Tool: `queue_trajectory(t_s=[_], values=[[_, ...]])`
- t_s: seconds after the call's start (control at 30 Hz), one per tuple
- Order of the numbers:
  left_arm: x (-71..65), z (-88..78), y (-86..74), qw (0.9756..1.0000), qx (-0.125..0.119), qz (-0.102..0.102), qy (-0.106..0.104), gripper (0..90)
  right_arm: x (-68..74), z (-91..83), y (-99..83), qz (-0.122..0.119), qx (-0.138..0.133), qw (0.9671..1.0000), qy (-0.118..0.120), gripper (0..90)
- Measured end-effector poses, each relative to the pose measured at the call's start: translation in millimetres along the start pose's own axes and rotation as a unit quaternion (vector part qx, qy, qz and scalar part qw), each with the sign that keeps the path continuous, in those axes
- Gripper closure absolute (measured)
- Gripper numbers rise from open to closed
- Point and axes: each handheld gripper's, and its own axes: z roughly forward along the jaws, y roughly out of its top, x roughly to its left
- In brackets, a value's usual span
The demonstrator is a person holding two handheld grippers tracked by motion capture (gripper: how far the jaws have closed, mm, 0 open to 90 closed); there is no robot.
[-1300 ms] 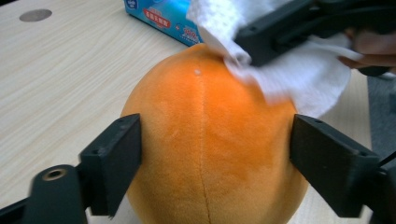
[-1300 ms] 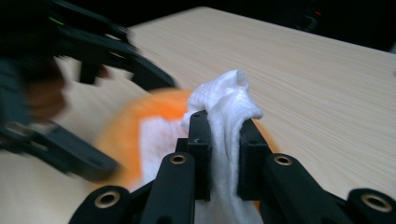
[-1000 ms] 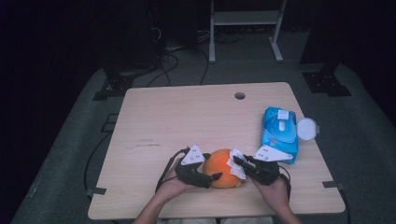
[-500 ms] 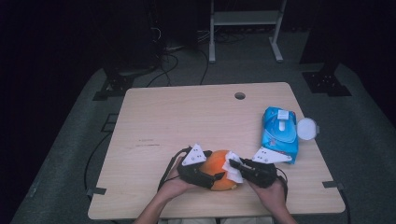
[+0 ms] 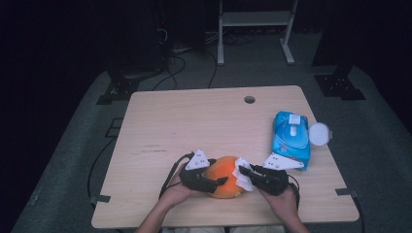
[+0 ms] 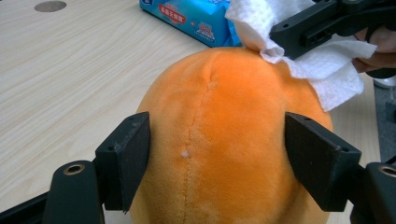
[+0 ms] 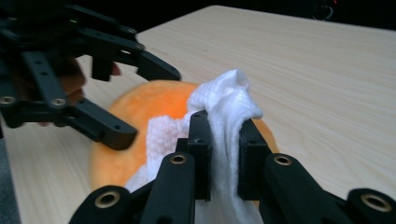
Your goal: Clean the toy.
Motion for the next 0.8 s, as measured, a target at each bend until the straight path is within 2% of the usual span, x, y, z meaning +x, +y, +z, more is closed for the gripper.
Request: queue_trajectory(t_s=[0.07, 0.2, 0.27, 0.37, 0.43, 0.53, 0.6, 0.67, 0.8], values=[[1.9, -1.2, -1.9, 1.0, -0.004, -0.007, 0.0, 25.5, -3.8, 1.1, -2.2, 0.011, 0.001, 0.9999, 0.004, 78.3], [1.9, -0.7, -0.6, 1.0, 0.0, -0.003, 0.0, 25.6, -19.0, 1.3, -12.4, 0.042, 0.013, 0.999, -0.01, 78.3], [1.5, -0.3, -0.8, 1.0, 0.0, -0.003, 0.0, 25.6, -15.3, -0.8, -10.1, 0.036, 0.012, 0.9992, -0.012, 78.3], [3.3, -1.3, -2.6, 0.9999, -0.006, -0.008, 0.001, 25.7, -4.0, -3.6, -1.4, 0.022, -0.006, 0.9997, 0.011, 78.2], [5.7, -3.0, -3.0, 0.9999, -0.004, -0.009, 0.001, 25.8, 1.1, -2.3, 0.6, 0.008, -0.007, 0.9997, 0.021, 78.2], [8.7, -4.5, -4.4, 0.9998, -0.01, -0.017, 0.001, 26.4, -9.0, -0.4, -6.9, 0.029, 0.003, 0.9995, 0.014, 78.1], [10.0, -5.4, -5.2, 0.9998, -0.01, -0.019, 0.0, 26.5, -19.2, 0.2, -13.1, 0.045, 0.016, 0.9988, -0.006, 78.2], [10.5, -5.0, -5.9, 0.9997, -0.009, -0.021, -0.006, 26.4, -23.7, 0.2, -16.6, 0.067, 0.014, 0.9976, 0.001, 78.1], [10.5, -3.6, -8.5, 0.9995, -0.015, -0.023, -0.017, 26.4, -13.3, -1.1, -5.6, 0.046, -0.004, 0.9987, 0.02, 78.1]])
